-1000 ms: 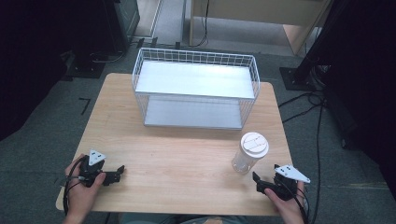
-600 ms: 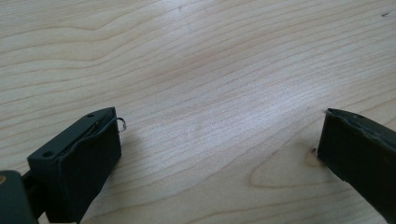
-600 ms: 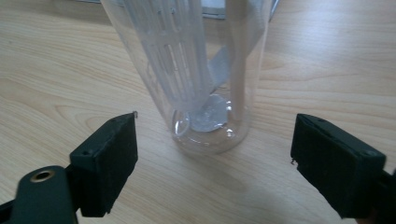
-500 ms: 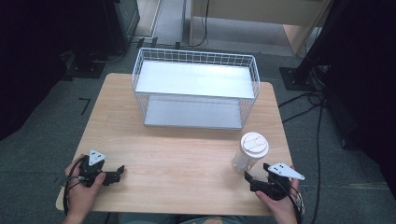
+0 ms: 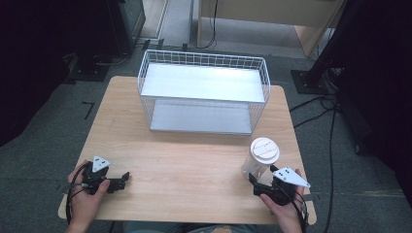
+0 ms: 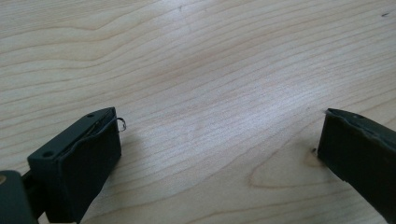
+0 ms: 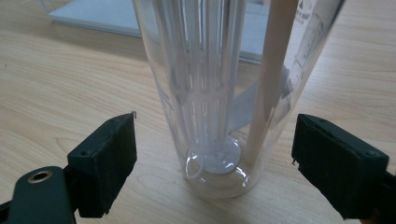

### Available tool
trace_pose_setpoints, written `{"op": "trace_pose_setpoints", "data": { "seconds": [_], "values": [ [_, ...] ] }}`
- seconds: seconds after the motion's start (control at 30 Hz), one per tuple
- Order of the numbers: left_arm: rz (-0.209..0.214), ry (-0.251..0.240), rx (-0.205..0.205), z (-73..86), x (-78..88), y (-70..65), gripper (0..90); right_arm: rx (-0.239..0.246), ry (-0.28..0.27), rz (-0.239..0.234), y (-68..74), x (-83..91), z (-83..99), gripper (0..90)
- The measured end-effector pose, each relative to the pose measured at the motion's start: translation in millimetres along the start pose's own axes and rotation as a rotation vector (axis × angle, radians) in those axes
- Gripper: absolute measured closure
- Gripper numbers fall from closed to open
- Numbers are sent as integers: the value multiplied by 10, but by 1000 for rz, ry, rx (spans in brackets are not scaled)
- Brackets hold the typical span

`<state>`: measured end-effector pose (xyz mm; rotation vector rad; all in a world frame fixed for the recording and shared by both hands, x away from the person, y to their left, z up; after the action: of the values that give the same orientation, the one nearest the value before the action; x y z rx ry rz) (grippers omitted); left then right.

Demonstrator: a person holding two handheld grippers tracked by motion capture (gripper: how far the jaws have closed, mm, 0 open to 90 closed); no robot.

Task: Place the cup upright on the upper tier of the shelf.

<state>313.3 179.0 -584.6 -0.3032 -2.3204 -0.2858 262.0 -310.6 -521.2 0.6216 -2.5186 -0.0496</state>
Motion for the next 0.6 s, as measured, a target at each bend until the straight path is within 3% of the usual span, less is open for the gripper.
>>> {"op": "trace_pose_setpoints", "data": {
  "seconds": [0.37, 0.5, 0.6],
  "values": [
    [0, 0, 0, 0, 0, -1, 0, -36, -91, 11, -14, -31, -207, 144],
    [0, 0, 0, 0, 0, -1, 0, -37, -145, 12, -40, -71, -286, 143],
    [0, 0, 0, 0, 0, -1, 0, -30, -153, 15, -36, -88, -304, 141]
  ]
}}
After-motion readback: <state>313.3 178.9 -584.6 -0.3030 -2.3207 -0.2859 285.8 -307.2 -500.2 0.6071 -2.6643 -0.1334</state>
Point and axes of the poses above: each handheld gripper's, and its own axes: x roughly backward along the jaws, z roughly out of its underside, y roughly to its left, the point moved 9 cm from there along -x, roughly forward along the jaws, and after that the axes turned 8 degrees about -z, right-handed, at the moved point
